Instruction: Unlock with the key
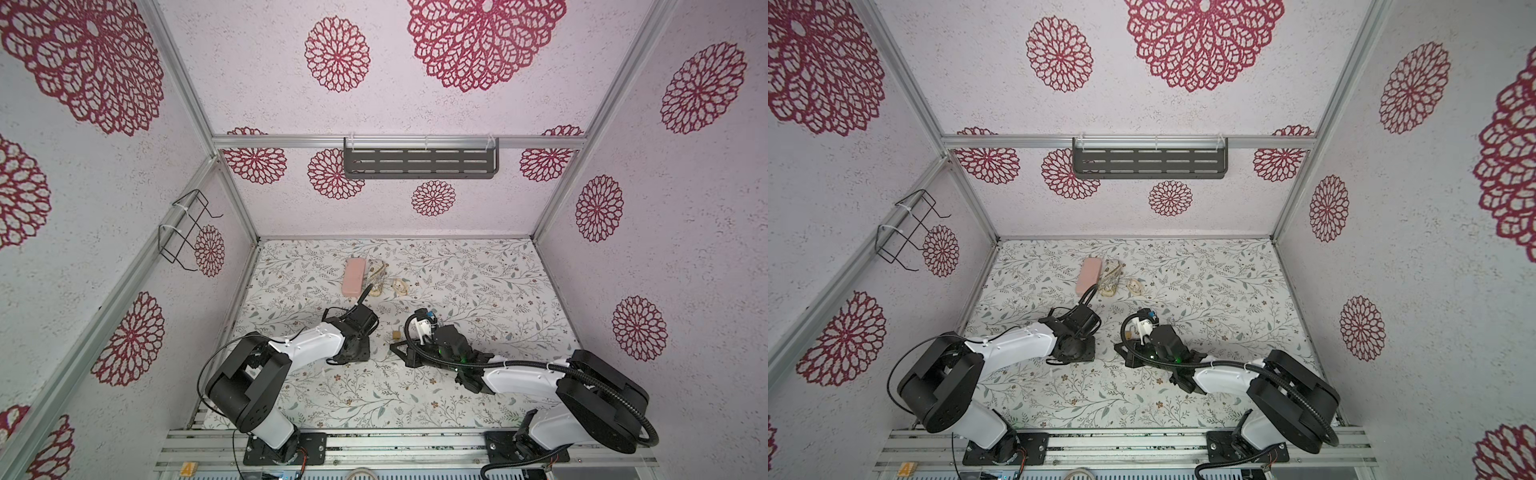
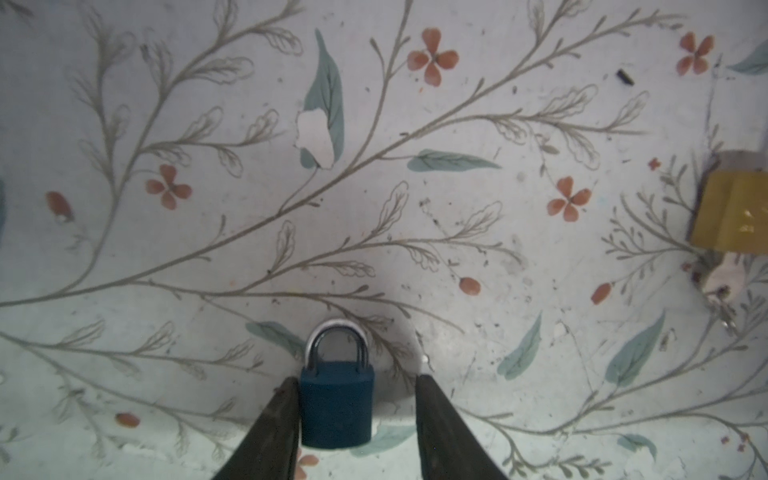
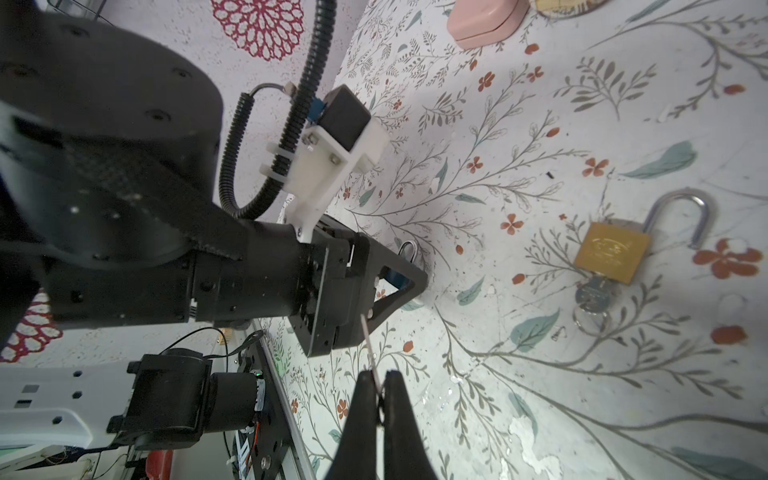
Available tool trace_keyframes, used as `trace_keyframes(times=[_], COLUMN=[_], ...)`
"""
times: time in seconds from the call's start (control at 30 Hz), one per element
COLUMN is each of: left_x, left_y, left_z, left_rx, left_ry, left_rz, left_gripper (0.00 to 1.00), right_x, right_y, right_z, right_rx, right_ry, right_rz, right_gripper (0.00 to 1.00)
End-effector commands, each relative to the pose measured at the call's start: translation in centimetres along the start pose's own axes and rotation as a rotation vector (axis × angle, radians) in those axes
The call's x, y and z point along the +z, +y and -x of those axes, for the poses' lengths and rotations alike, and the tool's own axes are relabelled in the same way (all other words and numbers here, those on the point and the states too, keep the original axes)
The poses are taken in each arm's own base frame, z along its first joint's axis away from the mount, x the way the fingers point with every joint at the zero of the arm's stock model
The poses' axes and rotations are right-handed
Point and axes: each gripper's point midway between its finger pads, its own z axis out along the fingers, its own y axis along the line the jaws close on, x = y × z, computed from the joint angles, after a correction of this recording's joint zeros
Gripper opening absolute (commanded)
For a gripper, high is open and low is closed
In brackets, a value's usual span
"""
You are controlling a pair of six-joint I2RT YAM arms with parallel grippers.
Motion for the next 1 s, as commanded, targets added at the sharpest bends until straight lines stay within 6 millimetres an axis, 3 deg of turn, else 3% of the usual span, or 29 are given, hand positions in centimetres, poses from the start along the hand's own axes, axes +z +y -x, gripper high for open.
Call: trace_keyframes(times=[0.0, 0.4, 0.63, 0.97], left_x=[0.2, 0.8, 0.9, -1.7], left_y=[0.7, 1.0, 1.2, -0.2], left_z=[-0.5, -1.3, -1.4, 1.4], left_rx=[0.013, 0.001, 0.003, -0.033], left_ry=[0.021, 0.045, 0.046, -0.052], left_rz=[0.064, 0.075, 0.088, 0.029], left_gripper=[0.46, 0.37, 0.22, 0.03], right_x=[-0.9, -0.6, -0.7, -0.7], right_y=[2.0, 2.0, 2.0, 1.4], right_z=[1.8, 1.8, 2.1, 3.1], right_rx=[-0.029, 0.002, 0.021, 0.056], right_ry=[-0.074, -0.058, -0.062, -0.065], right_rz=[0.083, 0.105, 0.109, 0.023], right_gripper=[0.0, 0.0, 0.0, 0.0])
